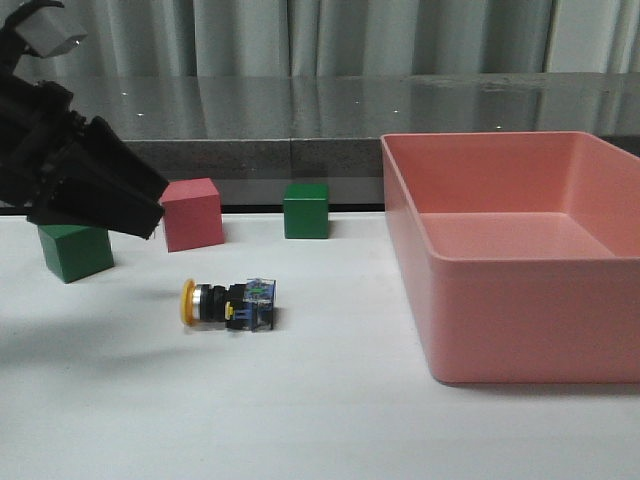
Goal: Place and stand button with both arms
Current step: 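Move the left gripper down over the lying button, fingers open, then close the left gripper on the button and lift it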
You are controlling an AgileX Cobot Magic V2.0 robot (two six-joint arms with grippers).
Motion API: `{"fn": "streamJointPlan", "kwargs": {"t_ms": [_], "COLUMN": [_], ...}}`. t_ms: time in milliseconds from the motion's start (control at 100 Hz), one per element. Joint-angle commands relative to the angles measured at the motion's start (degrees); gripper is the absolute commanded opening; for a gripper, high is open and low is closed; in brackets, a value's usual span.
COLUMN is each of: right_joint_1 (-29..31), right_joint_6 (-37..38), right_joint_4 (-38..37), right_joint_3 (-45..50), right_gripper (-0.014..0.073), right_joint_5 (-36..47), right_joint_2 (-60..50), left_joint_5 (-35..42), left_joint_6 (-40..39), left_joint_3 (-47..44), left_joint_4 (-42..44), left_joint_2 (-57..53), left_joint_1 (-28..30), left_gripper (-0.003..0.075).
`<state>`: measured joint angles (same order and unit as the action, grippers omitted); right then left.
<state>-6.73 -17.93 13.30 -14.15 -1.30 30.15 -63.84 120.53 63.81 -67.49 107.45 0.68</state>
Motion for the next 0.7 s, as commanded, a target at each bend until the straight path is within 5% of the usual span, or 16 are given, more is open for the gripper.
{"fn": "streamJointPlan", "kwargs": {"t_ms": [0, 690], "right_joint_1": [0.3, 0.3], "right_joint_6": [-0.1, -0.1], "right_joint_4": [0.1, 0.1], "right_joint_3": [-1.5, -1.5], "right_gripper": [-0.0113, -0.0113], "right_joint_5": [4.3, 4.3], "right_joint_2": [-0.1, -0.1], "left_joint_5": [-2.9, -1.8], "left_joint_6": [2.2, 11.1], "left_joint_3": [1.6, 1.6], "left_joint_4": [-4.9, -10.0], "left_joint_2": [-1.0, 12.6], "left_joint_1": [-0.9, -3.6], "left_gripper": [0.0547, 0.0546]}}
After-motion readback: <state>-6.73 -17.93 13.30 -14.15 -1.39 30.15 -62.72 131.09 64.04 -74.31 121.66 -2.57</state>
